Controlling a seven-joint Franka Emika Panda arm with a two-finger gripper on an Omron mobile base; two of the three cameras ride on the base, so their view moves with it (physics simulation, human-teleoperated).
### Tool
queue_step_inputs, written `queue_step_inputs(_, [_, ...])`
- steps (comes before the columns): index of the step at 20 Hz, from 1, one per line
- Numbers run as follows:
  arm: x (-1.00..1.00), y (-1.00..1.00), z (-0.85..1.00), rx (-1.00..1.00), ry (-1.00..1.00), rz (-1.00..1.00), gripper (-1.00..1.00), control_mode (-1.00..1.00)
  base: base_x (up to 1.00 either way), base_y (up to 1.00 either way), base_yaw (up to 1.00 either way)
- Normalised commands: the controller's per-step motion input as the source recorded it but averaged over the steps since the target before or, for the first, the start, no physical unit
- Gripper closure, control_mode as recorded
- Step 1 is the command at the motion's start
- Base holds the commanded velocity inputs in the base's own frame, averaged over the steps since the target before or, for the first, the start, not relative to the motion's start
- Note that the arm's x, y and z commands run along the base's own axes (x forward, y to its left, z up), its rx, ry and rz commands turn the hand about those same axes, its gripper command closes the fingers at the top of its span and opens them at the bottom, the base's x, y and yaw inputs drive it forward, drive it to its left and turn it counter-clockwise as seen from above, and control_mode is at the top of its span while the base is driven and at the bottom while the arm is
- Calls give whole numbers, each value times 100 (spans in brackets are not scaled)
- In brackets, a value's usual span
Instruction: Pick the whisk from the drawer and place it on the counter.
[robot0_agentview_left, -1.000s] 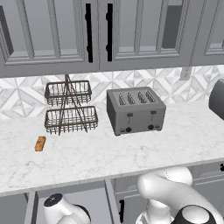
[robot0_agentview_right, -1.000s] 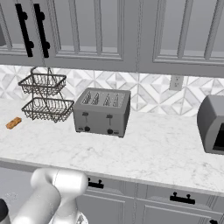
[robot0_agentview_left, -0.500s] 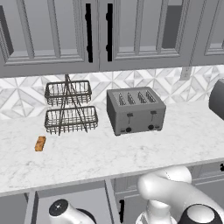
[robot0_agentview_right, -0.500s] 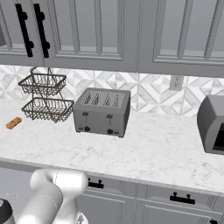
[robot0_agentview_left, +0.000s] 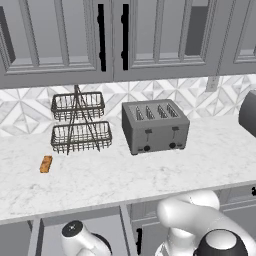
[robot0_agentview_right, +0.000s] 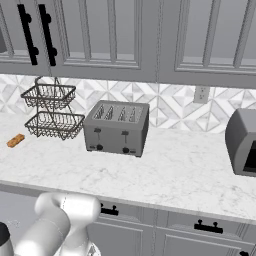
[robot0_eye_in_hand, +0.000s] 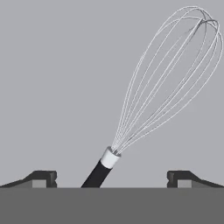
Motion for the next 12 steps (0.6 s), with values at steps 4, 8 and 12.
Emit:
queue_step_inputs(4, [-3, 13, -24, 0, 4, 0, -100, -100, 0, 0, 0])
queue_step_inputs(8, [0, 3, -15, 0, 0, 0, -100, -100, 0, 0, 0])
queue_step_inputs(12, [0, 4, -26, 0, 0, 0, -100, -100, 0, 0, 0])
